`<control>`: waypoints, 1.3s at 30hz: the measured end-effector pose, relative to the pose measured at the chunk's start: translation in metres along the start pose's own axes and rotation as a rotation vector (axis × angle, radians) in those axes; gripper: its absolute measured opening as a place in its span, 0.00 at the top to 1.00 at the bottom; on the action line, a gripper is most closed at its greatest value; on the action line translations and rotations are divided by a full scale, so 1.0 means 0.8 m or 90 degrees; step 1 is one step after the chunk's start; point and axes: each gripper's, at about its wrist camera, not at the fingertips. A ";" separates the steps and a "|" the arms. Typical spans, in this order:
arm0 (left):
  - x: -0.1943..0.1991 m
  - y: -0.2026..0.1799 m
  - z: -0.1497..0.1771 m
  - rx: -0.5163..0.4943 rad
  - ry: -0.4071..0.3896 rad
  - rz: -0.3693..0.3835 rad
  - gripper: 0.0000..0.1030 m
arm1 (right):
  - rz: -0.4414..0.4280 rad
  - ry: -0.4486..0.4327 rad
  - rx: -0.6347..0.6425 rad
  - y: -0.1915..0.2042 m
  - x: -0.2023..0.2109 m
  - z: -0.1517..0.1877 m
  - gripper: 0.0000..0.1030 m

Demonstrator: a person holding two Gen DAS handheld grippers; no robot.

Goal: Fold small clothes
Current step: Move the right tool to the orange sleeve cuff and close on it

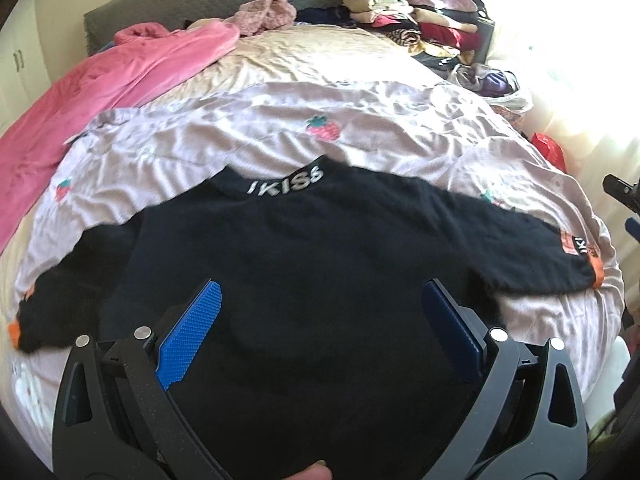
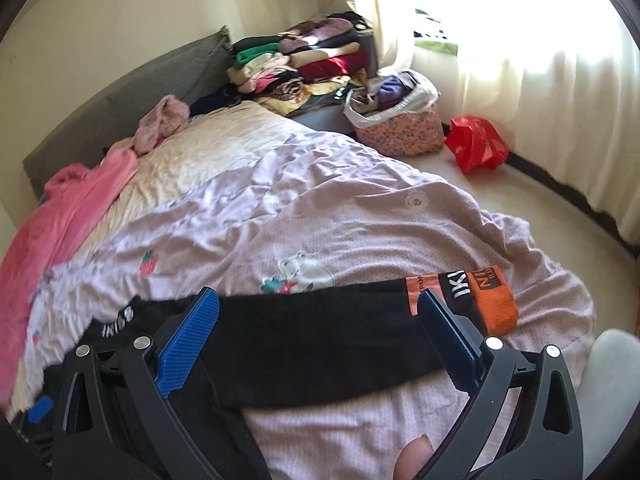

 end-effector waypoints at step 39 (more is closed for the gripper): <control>-0.138 -0.043 0.006 -0.048 0.054 0.056 0.09 | 0.159 0.121 -0.165 -0.193 -0.152 0.010 0.51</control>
Point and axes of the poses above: each gripper's, at about its wrist camera, not at the fingertips, and x roughly against the way its jaws point, y to its left, z to its underside, and after that the axes turned 10 degrees about y, right-handed
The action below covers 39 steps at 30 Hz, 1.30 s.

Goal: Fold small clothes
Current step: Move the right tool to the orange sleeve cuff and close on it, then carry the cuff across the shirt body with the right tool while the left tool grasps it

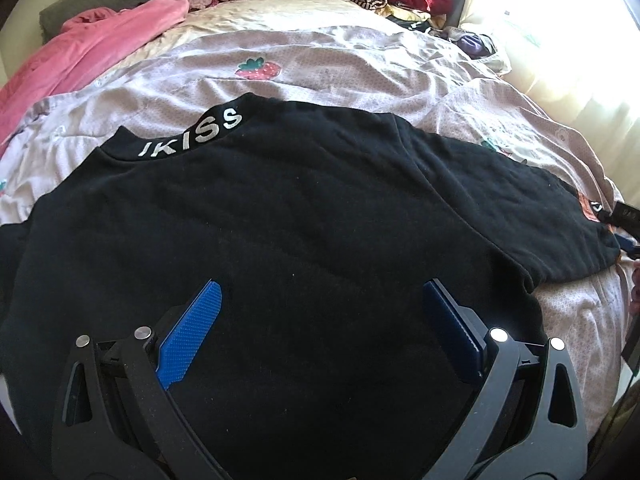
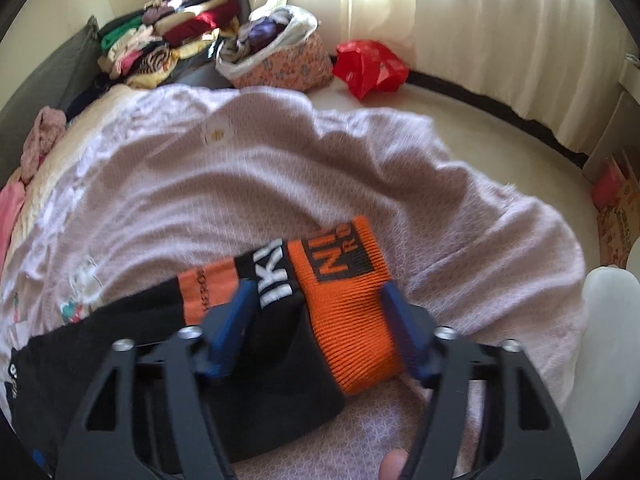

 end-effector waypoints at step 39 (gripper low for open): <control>0.079 0.160 0.064 0.204 -0.062 0.074 0.09 | -0.428 -0.090 0.537 0.279 0.208 0.216 0.86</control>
Point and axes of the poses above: each gripper's, at about its wrist camera, not at the fingertips, and x roughly against the way its jaws point, y to its left, z to its underside, and after that the axes turned 10 degrees about y, right-handed
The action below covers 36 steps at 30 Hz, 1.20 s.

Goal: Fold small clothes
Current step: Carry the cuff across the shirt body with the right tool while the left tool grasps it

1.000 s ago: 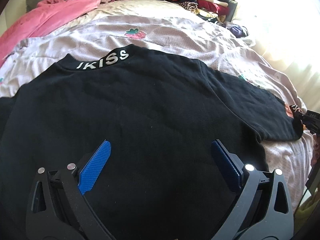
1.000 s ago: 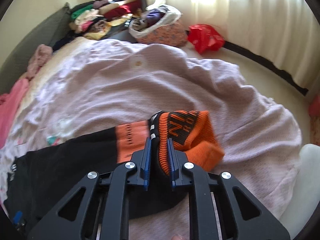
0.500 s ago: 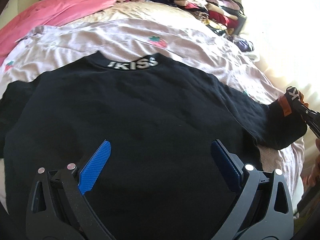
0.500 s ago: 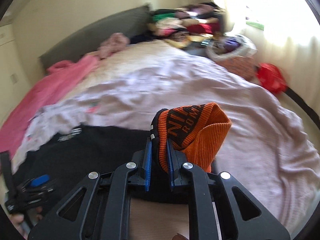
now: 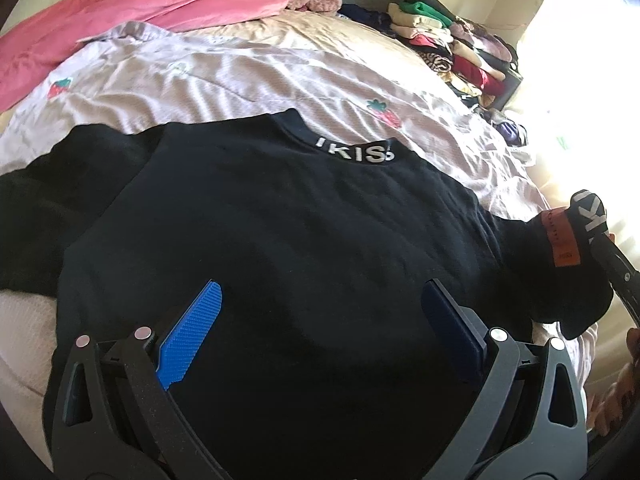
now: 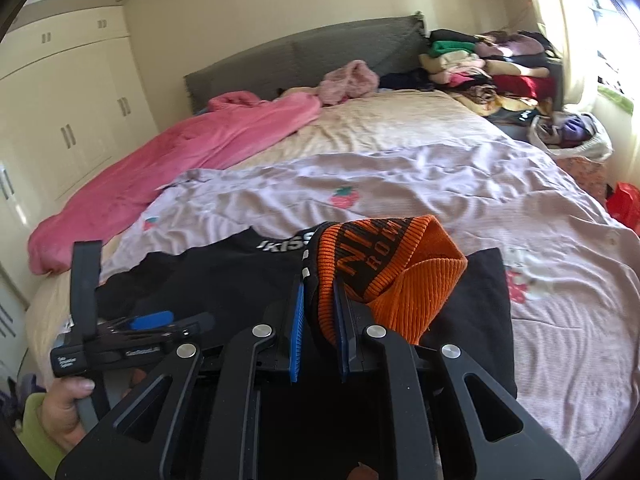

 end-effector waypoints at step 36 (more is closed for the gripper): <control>-0.100 -0.125 -0.010 -0.053 0.128 0.213 0.81 | 0.048 0.002 -0.140 -0.082 0.005 0.011 0.62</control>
Point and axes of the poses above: each gripper's, at about its wrist camera, not at the fingertips, and x roughly against the way its jaws point, y to its left, z to its underside, and after that the axes turned 10 degrees about y, right-handed
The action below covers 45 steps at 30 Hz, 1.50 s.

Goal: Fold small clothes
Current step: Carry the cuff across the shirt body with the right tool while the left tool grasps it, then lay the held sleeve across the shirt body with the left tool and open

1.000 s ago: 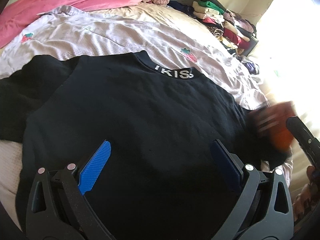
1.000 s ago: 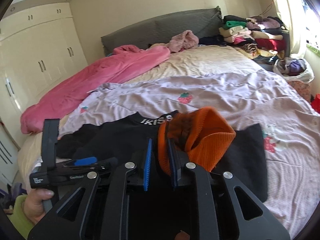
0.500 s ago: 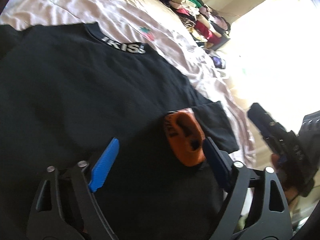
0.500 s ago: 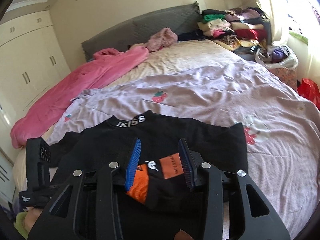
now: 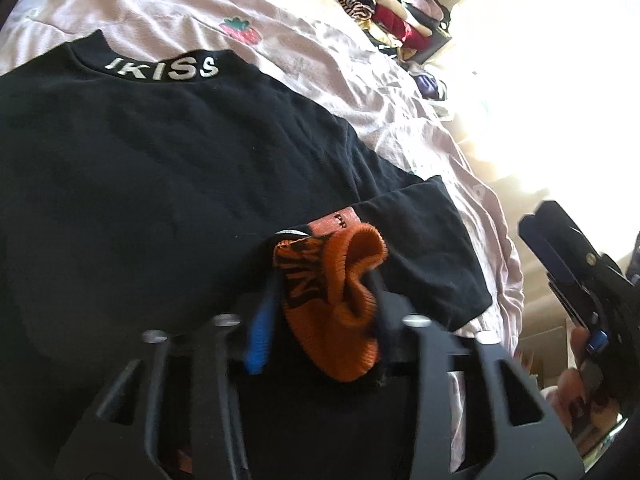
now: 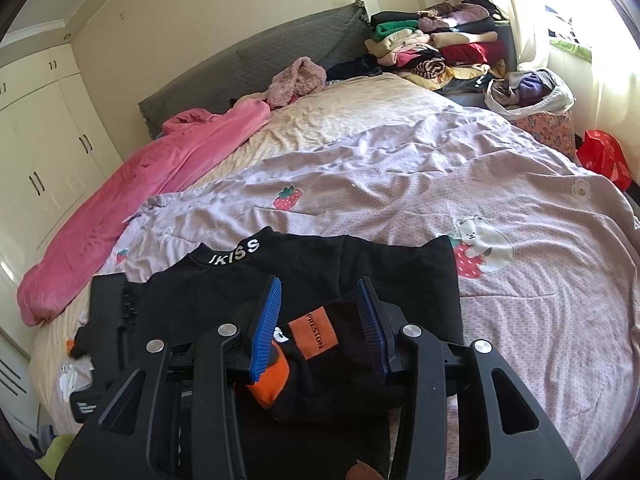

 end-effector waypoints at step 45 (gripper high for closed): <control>0.209 0.172 0.023 0.132 -0.182 -0.063 0.87 | 0.063 0.020 0.068 0.031 -0.024 0.011 0.62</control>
Point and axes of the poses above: each gripper's, at about its wrist camera, not at the fingertips, and x roughly against the way its jaws point, y to its left, z to its underside, and after that the axes turned 10 degrees about y, right-handed
